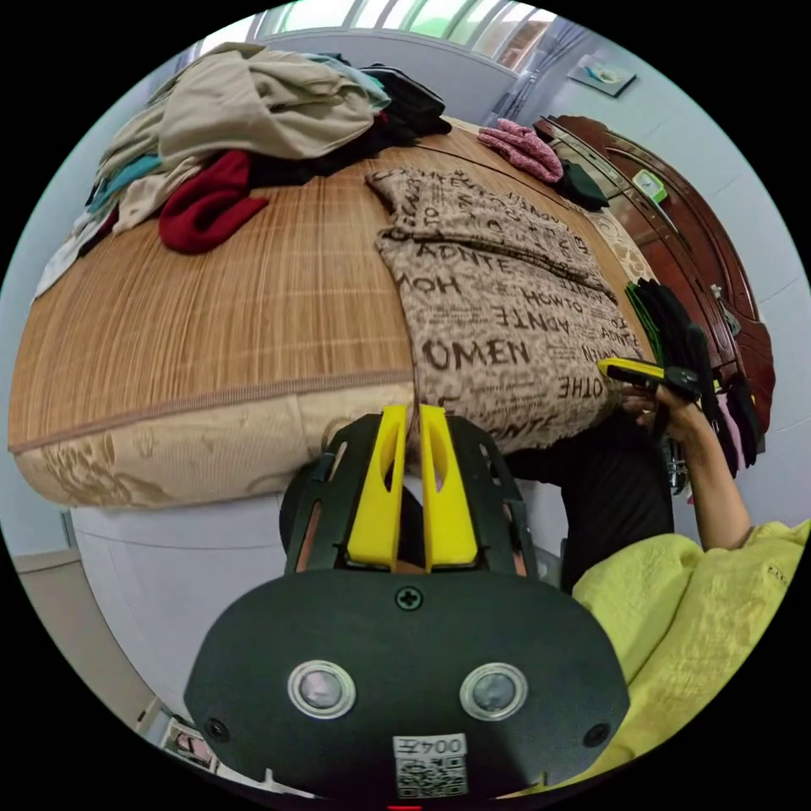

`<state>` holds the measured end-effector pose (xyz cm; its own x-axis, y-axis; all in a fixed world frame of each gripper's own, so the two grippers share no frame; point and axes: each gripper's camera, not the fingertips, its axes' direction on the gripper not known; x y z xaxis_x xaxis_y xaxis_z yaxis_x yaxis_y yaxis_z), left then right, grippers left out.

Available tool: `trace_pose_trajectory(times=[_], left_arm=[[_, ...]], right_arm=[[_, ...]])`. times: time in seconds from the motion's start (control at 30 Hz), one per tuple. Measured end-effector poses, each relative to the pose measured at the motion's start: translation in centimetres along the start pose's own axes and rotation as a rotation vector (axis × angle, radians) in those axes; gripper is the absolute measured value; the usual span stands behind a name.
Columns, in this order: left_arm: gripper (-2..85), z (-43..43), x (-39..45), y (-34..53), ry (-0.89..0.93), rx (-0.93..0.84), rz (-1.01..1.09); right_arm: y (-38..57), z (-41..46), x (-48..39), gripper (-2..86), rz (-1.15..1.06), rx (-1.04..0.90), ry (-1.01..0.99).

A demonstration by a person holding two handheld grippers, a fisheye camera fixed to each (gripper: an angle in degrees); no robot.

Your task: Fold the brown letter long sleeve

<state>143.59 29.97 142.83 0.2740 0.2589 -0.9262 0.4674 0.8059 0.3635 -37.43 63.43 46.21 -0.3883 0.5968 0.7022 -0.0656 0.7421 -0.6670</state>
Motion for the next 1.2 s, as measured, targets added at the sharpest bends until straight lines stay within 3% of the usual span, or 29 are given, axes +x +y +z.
trace_pose_trajectory(times=[0.2, 0.4, 0.47, 0.67, 0.97, 1.2], left_arm=[[2.7, 1.9, 0.5, 2.3, 0.046, -0.028, 0.001], [6.4, 6.3, 4.2, -0.3, 0.027, -0.117, 0.086], [7.0, 7.9, 4.7, -1.1, 0.029, -0.168, 0.087], [8.2, 11.2, 5.6, -3.0, 0.074, -0.252, 0.066], [8.8, 14.9, 9.8, -6.0, 0.056, -0.333, 0.098], [8.0, 17.2, 12.4, -7.0, 0.02, -0.349, 0.09]], right_arm=[[0.2, -0.6, 2.1, 5.3, 0.045, -0.03, -0.039], [1.1, -2.4, 6.2, 11.0, 0.174, -0.039, -0.292], [2.7, -5.3, 8.4, 12.0, 0.241, 0.098, -0.36], [8.9, -10.8, 15.6, 12.0, 0.309, 0.224, -0.306], [18.6, -7.7, 26.0, 12.4, 0.514, 0.088, -0.284], [20.1, -5.3, 28.3, 12.9, 0.497, 0.06, -0.318]])
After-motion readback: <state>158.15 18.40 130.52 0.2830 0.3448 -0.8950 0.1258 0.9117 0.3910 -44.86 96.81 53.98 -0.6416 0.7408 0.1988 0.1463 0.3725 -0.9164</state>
